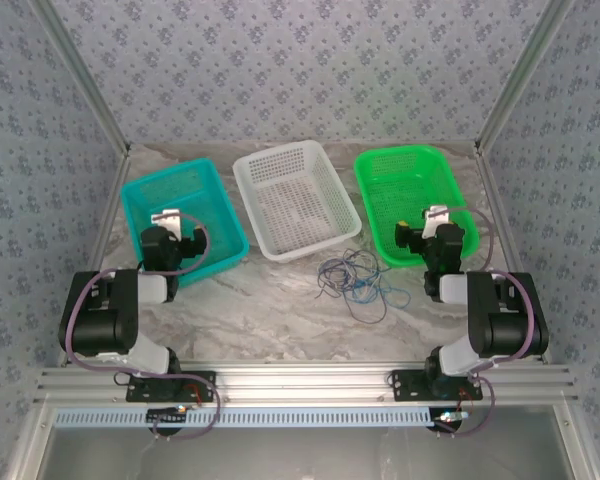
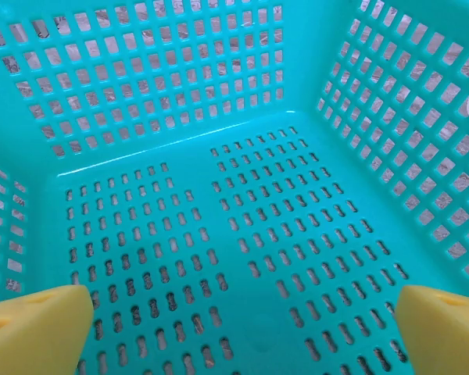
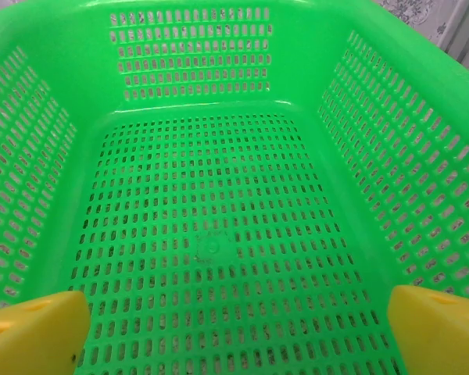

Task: Untangle the cables

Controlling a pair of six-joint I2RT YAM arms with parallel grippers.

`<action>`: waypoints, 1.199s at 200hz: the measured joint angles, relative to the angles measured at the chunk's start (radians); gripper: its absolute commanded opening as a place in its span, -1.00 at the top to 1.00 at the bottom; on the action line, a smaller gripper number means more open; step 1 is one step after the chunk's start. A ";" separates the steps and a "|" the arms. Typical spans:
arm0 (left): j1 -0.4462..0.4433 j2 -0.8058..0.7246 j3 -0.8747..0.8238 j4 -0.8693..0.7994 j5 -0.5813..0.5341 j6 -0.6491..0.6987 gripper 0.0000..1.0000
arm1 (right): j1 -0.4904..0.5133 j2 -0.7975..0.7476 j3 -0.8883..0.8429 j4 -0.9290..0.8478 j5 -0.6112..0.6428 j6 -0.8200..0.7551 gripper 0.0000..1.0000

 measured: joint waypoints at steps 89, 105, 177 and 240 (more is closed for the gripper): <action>0.000 0.000 0.000 0.000 0.000 0.000 -0.99 | 0.000 0.000 0.000 0.000 0.000 0.000 -1.00; 0.000 0.000 0.000 0.000 0.000 0.000 -0.99 | -0.002 0.000 0.000 0.000 -0.003 0.000 -1.00; 0.010 -0.015 0.057 -0.134 0.000 -0.019 -0.99 | -0.015 -0.037 0.056 -0.162 -0.002 0.024 -0.96; -0.003 -0.237 0.274 -0.536 -0.068 -0.117 -0.99 | -0.036 -0.274 0.209 -0.579 -0.022 0.103 -0.89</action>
